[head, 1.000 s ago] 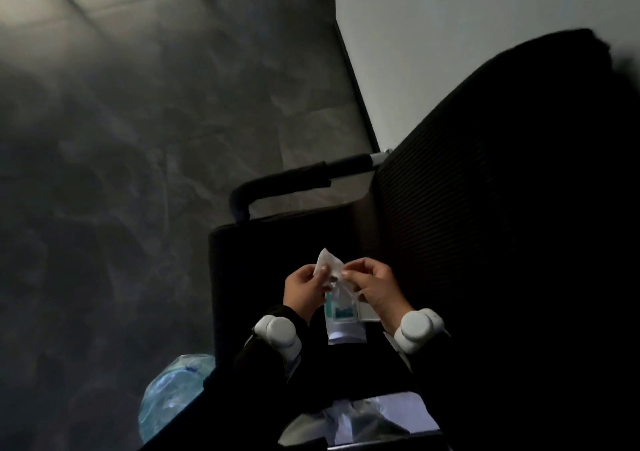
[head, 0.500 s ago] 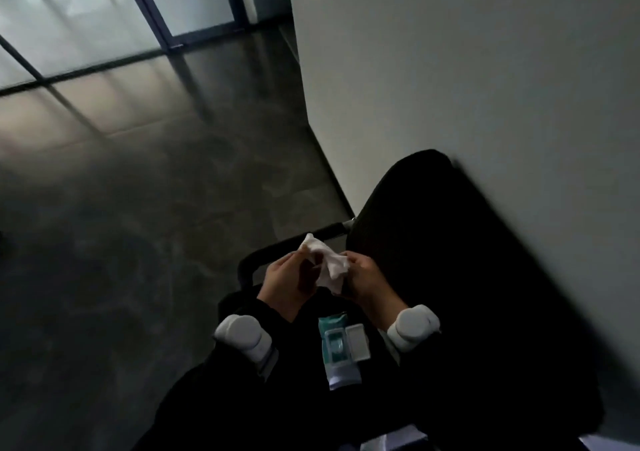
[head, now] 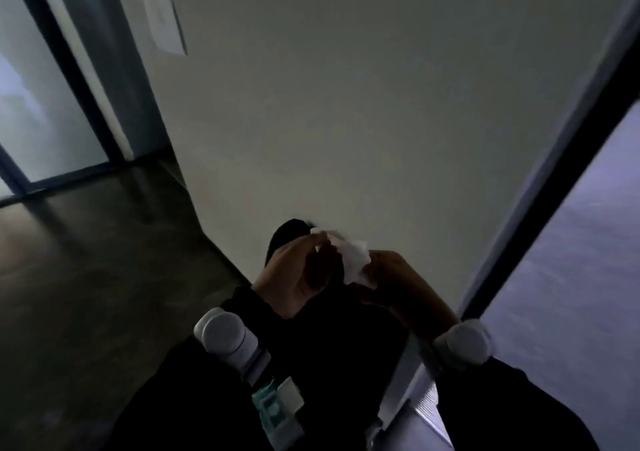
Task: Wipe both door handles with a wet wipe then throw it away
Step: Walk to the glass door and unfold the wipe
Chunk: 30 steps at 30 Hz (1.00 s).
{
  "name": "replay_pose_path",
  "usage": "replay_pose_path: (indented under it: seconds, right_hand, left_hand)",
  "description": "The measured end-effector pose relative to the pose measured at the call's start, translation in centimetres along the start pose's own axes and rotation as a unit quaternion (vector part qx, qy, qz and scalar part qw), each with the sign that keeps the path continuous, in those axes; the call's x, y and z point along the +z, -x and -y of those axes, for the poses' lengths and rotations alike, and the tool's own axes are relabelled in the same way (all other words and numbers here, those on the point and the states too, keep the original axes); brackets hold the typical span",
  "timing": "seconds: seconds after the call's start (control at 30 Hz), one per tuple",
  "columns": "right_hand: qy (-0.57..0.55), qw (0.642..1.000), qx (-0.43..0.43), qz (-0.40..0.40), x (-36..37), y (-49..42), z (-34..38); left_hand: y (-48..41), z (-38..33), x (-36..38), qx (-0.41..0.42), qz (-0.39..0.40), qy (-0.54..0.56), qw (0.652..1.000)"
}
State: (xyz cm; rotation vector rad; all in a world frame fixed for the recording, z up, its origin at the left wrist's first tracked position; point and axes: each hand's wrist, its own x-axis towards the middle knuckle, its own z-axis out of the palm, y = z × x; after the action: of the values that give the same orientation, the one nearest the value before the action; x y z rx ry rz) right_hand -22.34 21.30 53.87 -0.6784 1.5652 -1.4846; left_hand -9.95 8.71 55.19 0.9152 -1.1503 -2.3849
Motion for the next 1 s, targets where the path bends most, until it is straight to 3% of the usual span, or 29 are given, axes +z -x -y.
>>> replay_pose_path:
  seconds: [0.07, 0.13, 0.17, 0.23, 0.3, 0.57, 0.77, 0.9, 1.0]
  right_hand:
    - [-0.016, 0.998, -0.034, 0.058, -3.0, 4.4, 1.5]
    - [-0.142, 0.989, -0.016, -0.034, -5.2, 7.8, 2.0]
    - [-0.077, 0.989, -0.053, -0.110, -5.9, 9.2, 1.6]
    - [-0.095, 0.986, -0.006, -0.138, -7.8, 12.9, 2.5]
    - [-0.120, 0.971, -0.015, -0.205, -10.8, 17.9, 3.5]
    - [-0.426, 0.871, -0.072, -0.233, -19.4, 31.9, 5.2]
    - [-0.433, 0.844, -0.175, -0.264, -28.9, 46.1, 3.5]
    - [-0.356, 0.855, -0.157, -0.344, -32.4, 52.8, 0.8]
    - [-0.339, 0.841, -0.126, -0.402, -35.2, 55.8, 0.5]
  left_hand:
    - [1.9, 1.0, 4.2, 0.008, 0.041, -0.040, 0.998]
    - [3.3, 2.3, 7.6, 0.025, 0.053, -0.079, 0.995]
    - [3.6, 2.9, 9.0, 0.036, 0.060, -0.094, 0.993]
    - [5.2, 4.1, 12.2, 0.048, 0.091, -0.124, 0.987]
    - [7.6, 5.9, 16.7, 0.055, 0.126, -0.145, 0.980]
    - [13.5, 12.6, 28.4, 0.028, 0.235, -0.177, 0.955]
    - [20.1, 22.0, 39.7, -0.026, 0.316, -0.180, 0.931]
    - [23.8, 28.1, 44.1, -0.069, 0.353, -0.169, 0.917]
    - [25.0, 31.3, 47.3, -0.087, 0.369, -0.186, 0.906]
